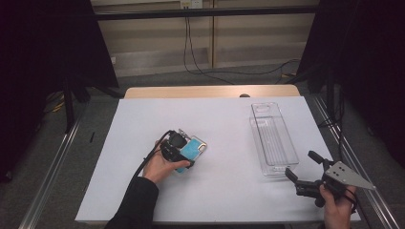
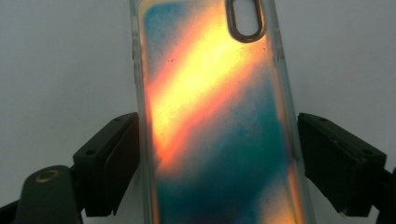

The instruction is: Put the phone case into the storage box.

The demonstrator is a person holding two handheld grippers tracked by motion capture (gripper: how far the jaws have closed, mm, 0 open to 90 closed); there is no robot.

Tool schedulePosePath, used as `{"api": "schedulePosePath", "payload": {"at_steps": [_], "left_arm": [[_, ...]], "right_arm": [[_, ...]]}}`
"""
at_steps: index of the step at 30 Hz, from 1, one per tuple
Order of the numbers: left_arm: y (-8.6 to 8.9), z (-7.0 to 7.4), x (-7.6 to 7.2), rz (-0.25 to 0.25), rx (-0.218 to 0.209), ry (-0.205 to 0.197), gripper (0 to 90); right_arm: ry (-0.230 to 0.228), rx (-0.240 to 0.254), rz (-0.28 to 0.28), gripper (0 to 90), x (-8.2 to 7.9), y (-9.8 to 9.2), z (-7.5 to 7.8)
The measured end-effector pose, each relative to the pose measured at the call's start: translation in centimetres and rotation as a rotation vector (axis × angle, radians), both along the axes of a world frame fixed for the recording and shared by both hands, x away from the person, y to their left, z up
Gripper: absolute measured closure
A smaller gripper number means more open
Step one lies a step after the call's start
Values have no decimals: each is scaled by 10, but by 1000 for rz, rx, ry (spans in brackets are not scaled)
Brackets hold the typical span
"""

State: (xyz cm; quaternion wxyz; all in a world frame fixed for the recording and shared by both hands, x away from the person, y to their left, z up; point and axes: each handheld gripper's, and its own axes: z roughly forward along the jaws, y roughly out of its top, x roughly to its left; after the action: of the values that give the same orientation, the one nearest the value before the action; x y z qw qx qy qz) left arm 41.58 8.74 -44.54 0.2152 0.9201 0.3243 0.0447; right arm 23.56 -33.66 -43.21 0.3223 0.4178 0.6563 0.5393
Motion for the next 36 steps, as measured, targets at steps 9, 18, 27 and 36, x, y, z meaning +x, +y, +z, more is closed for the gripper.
{"api": "schedulePosePath", "payload": {"at_steps": [9,18,27,36], "left_arm": [[1,1,-1,25,-14,-2,169],[4,1,-1,31,-41,-3,169],[6,2,-2,66,-70,6,169],[8,9,-4,64,-99,-19,169]], "right_arm": [[-1,0,2,0,0,0,0],[-1,0,2,0,-1,-1,0],[0,4,0,0,-1,-1,0],[-1,4,1,0,-1,-1,0]]}}
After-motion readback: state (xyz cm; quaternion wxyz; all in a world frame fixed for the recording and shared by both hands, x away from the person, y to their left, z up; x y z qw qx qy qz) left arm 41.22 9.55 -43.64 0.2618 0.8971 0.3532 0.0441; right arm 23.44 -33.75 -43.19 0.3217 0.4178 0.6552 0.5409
